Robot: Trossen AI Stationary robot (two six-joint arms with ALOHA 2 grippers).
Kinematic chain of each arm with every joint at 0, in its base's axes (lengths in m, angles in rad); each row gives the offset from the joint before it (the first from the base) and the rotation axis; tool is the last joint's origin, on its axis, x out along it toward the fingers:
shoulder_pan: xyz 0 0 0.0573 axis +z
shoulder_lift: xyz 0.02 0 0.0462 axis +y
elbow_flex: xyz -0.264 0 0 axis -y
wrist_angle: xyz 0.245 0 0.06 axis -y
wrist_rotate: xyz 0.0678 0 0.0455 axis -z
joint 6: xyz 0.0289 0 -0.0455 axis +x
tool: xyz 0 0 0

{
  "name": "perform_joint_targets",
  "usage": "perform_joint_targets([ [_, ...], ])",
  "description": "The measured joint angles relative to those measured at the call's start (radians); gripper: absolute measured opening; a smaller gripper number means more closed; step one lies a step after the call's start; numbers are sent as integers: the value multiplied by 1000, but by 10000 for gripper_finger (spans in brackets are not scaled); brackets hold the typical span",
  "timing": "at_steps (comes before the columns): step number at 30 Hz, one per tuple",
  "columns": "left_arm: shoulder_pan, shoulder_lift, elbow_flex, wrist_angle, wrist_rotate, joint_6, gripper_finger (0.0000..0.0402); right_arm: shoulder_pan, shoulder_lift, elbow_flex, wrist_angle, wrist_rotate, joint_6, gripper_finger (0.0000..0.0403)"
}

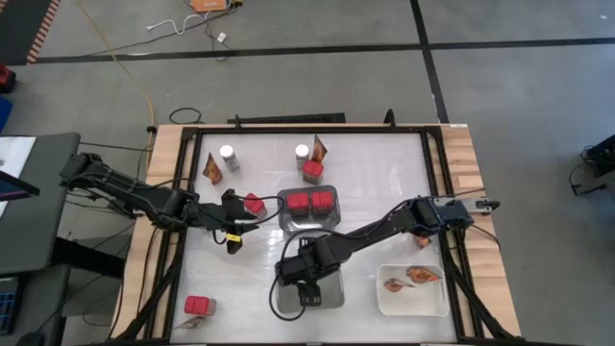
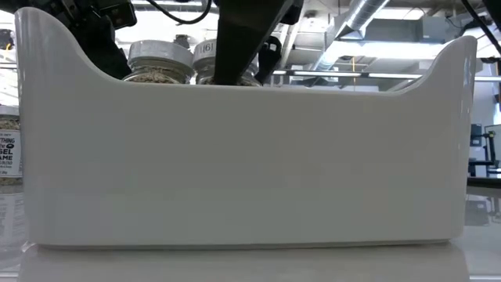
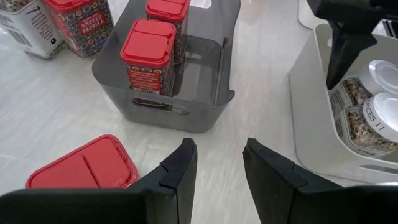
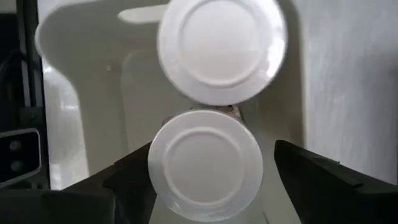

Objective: Sort spices by type
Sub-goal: Put the white seasoning bottle into the gray bin

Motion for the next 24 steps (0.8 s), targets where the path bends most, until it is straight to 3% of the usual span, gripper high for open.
perform_joint_targets([
  [12,0,0,0,0,0,0,126,-3,-2,0,6,0,213,330],
  [24,0,0,0,0,0,-18,126,-1,-39,0,7,2,221,330],
])
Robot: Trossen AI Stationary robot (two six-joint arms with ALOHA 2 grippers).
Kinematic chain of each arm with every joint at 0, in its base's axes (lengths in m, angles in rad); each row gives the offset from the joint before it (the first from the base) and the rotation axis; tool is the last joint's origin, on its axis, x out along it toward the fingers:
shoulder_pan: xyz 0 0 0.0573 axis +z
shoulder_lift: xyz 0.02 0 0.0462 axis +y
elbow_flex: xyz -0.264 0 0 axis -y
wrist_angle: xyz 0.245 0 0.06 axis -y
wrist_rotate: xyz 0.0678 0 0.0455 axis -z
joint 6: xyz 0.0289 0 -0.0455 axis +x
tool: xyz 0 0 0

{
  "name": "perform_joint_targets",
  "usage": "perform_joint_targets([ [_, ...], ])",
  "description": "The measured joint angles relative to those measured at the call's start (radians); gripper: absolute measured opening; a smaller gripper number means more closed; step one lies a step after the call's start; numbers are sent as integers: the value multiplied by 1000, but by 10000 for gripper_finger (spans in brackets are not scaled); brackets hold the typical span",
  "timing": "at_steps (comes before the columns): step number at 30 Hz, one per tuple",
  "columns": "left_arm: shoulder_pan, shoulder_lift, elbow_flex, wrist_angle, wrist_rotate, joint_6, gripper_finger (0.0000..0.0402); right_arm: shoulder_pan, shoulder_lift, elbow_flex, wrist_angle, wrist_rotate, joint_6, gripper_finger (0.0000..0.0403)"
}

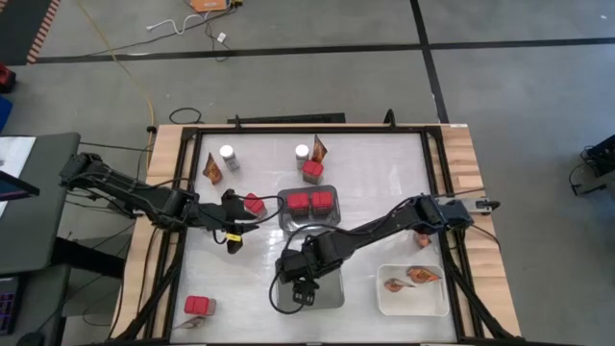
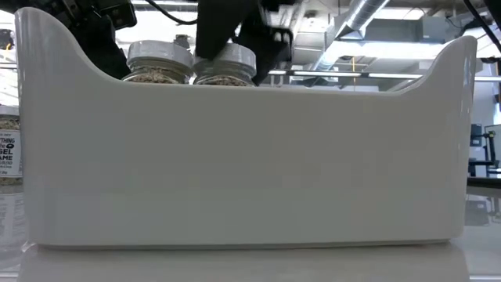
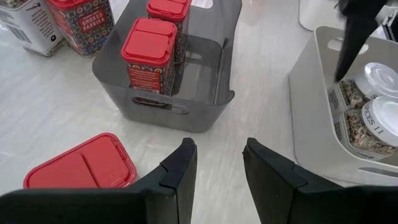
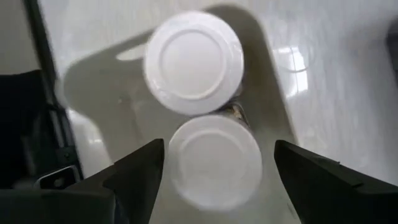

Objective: Sort spices by type
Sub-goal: Put the white seasoning bottle into the gray bin, then put the orange seasoning pack into the white bin

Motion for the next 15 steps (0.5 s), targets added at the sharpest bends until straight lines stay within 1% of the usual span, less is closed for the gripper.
perform_joint_targets([
  [4,0,0,0,-17,0,-1,126,5,-62,0,-24,26,-31,330],
  [5,0,0,0,-24,0,-1,126,9,-78,0,-38,49,-47,330],
  [8,0,0,0,-30,0,-1,126,36,-125,1,-98,180,-90,330],
  [11,0,0,0,-40,0,-1,126,76,-161,1,-211,364,-71,330],
  [12,0,0,0,-40,0,-1,126,90,-170,1,-259,409,-55,330],
  [15,0,0,0,-39,0,-1,126,128,-193,-26,-387,477,10,330],
])
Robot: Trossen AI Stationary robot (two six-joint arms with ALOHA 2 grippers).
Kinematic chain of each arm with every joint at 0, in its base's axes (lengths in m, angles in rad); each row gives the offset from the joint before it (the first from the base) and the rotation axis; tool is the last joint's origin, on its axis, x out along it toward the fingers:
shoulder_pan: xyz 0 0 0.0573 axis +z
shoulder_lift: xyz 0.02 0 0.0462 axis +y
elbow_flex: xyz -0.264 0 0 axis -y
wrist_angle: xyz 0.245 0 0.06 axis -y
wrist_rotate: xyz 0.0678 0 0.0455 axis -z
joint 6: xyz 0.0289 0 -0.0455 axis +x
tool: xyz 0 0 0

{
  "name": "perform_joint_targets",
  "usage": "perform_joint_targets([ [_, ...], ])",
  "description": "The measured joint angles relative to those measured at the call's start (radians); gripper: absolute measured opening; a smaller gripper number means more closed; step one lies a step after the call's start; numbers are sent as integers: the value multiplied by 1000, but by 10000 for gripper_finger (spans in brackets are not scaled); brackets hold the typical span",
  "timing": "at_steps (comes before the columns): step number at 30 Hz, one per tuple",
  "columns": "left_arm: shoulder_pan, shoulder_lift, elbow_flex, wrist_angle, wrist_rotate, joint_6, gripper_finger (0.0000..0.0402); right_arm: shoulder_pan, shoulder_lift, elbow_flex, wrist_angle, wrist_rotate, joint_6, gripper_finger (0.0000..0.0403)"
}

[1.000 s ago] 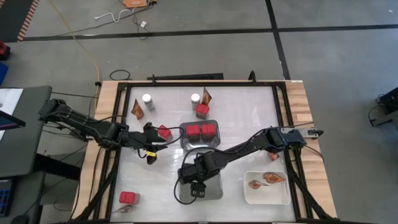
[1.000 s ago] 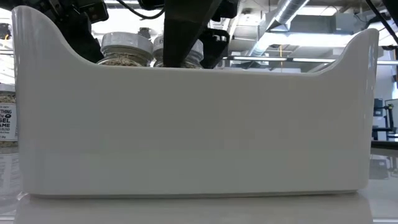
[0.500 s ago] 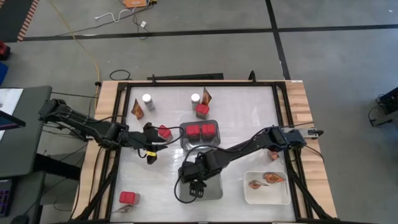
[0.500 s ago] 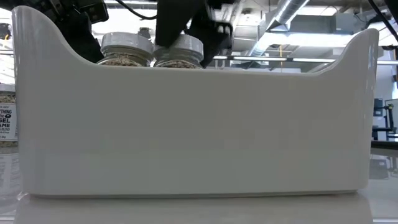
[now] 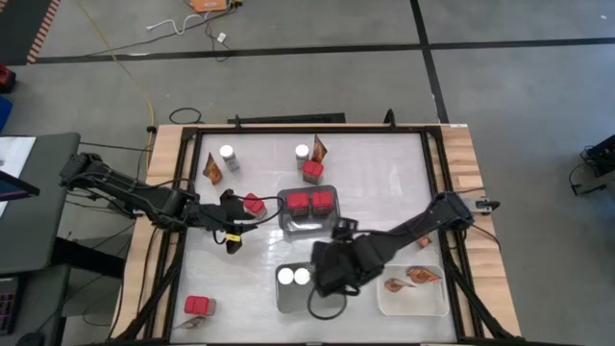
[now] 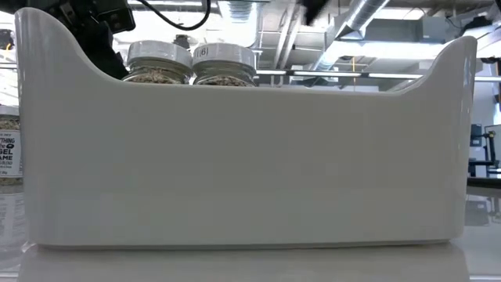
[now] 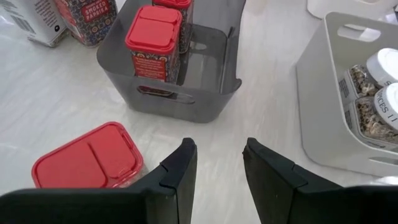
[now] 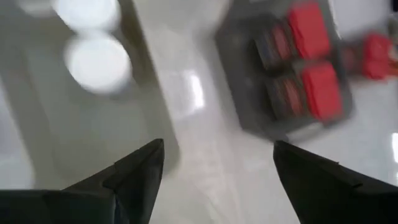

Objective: Sort spices by type
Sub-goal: Put the orange seasoning pack into the white bin

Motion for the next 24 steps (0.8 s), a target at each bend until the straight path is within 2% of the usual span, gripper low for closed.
perform_joint_targets([
  [3,0,0,0,1,0,0,126,39,-48,-122,-23,60,60,330],
  [7,0,0,0,1,0,-13,126,77,-172,-393,63,82,146,330],
  [13,0,0,0,1,0,-15,126,69,-483,-832,330,122,205,330],
  [16,0,0,0,1,0,-15,126,31,-680,-1023,512,201,142,330],
  [19,0,0,0,1,0,-15,126,-21,-875,-1195,736,274,6,330],
  [24,0,0,0,2,0,-15,126,-130,-1132,-1461,1180,269,-264,330],
])
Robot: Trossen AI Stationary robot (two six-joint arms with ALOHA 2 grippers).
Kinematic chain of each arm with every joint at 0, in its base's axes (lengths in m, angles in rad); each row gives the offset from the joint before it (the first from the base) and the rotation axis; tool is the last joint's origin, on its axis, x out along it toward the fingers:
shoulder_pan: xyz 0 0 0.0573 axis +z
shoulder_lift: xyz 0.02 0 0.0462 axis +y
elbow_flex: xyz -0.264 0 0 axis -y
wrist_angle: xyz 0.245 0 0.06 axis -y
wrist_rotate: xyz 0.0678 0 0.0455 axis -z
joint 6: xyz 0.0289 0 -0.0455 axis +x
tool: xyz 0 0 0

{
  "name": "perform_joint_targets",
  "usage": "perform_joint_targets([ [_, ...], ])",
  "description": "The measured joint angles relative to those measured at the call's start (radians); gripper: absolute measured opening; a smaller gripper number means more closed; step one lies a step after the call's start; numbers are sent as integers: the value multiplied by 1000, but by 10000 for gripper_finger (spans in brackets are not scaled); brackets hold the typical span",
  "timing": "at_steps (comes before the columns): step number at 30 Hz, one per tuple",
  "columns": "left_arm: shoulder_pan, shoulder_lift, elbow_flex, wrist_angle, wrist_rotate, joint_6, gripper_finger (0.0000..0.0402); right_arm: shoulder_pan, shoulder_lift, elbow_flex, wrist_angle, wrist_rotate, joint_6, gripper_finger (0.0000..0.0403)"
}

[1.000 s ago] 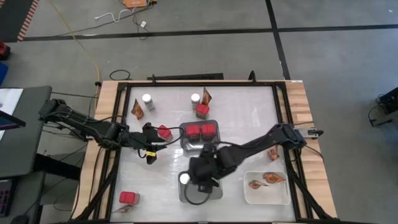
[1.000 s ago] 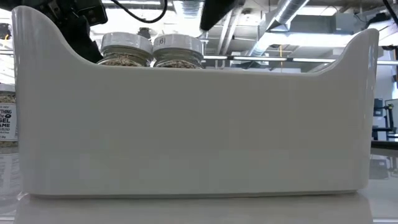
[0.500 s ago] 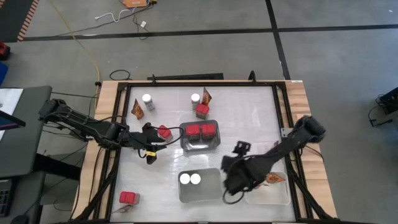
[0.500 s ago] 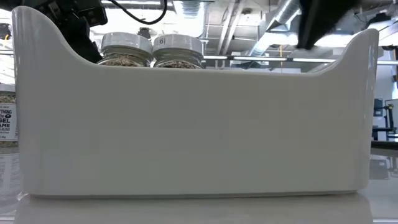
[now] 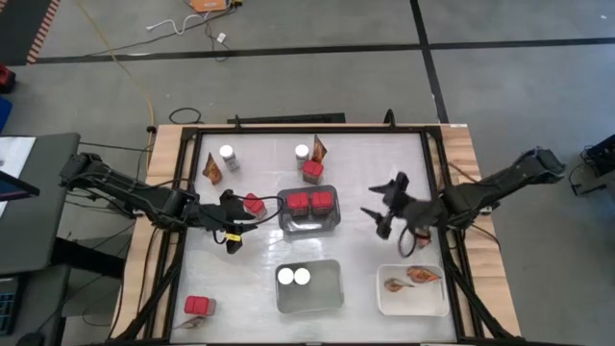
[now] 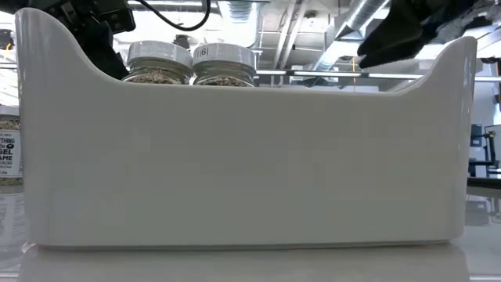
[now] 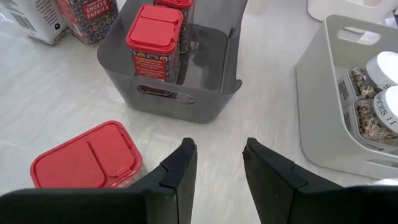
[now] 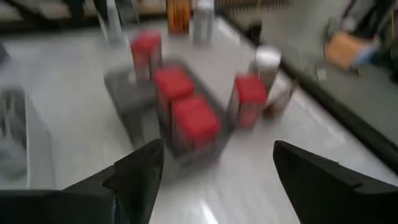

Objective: Sort spices by type
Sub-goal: Put the orange seasoning pack into the white bin

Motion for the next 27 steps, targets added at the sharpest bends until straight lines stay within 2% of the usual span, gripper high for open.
perform_joint_targets([
  [3,0,0,0,3,0,0,126,-69,-85,-115,202,-69,-145,330],
  [7,0,0,0,-9,-1,24,126,-145,-137,-196,321,-159,-215,330],
  [12,0,0,0,-6,-3,89,126,-199,-123,-227,337,-164,-215,330],
  [20,0,0,0,16,-2,40,129,-235,-58,-230,351,-171,-215,330],
  [23,0,0,0,41,-3,42,150,-236,-47,-230,351,-219,-216,330],
  [27,0,0,0,47,-3,56,206,-236,-45,-230,351,-239,-216,330],
])
